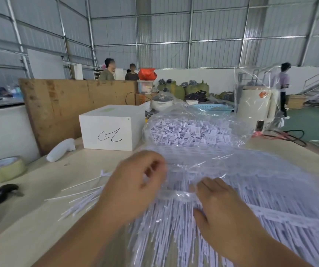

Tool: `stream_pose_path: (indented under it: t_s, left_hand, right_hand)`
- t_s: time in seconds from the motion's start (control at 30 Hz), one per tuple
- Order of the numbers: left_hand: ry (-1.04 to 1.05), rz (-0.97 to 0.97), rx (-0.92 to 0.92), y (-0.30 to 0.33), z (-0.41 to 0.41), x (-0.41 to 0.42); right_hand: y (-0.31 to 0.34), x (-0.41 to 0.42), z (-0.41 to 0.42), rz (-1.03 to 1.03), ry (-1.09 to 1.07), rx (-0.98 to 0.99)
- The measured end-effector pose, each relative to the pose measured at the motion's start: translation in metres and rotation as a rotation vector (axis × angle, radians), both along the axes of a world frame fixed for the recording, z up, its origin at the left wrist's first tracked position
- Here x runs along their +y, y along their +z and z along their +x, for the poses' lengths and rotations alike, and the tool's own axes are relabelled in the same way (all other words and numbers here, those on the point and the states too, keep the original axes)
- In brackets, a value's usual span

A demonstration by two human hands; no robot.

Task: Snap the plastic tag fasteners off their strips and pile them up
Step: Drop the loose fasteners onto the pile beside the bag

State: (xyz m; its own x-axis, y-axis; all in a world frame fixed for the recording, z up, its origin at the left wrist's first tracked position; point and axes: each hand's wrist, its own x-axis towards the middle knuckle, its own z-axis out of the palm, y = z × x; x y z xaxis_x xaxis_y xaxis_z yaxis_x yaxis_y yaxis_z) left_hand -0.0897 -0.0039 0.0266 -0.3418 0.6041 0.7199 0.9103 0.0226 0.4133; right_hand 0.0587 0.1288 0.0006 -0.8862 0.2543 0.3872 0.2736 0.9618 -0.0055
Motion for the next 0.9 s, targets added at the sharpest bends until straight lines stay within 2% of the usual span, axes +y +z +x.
stream_pose_path:
  t_s: [0.1, 0.17, 0.27, 0.33, 0.4, 0.53, 0.67, 0.77, 0.9]
  left_hand:
    - [-0.194, -0.22, 0.222, -0.002, 0.03, 0.005]
    - [-0.188, -0.219, 0.233, -0.008, 0.029, 0.006]
    - [-0.15, -0.115, 0.137, -0.009, 0.022, 0.007]
    - [-0.137, -0.015, -0.084, -0.01, 0.015, 0.007]
    - [-0.129, -0.001, -0.31, -0.012, 0.008, 0.009]
    - [0.071, -0.035, -0.298, -0.021, -0.005, 0.012]
    - [0.246, -0.026, -0.203, -0.022, -0.011, 0.011]
    - [0.087, 0.035, -0.262, -0.018, -0.008, 0.01]
    - [-0.338, 0.131, -0.63, -0.012, 0.003, 0.012]
  right_hand:
    - [0.005, -0.002, 0.005, -0.032, 0.061, 0.142]
    - [0.017, -0.005, 0.009, -0.063, 0.077, 0.118]
    - [0.023, 0.008, 0.021, -0.061, 0.107, 0.17]
    - [0.032, 0.011, 0.029, -0.096, 0.13, 0.164]
    - [0.039, 0.012, 0.035, -0.109, 0.136, 0.158]
    - [0.045, 0.012, 0.04, -0.193, 0.151, 0.235]
    - [0.052, 0.012, 0.045, -0.203, 0.147, 0.387]
    - [0.054, 0.013, 0.046, -0.168, 0.13, 0.374]
    - [0.049, 0.02, 0.042, -0.412, 0.139, 0.28]
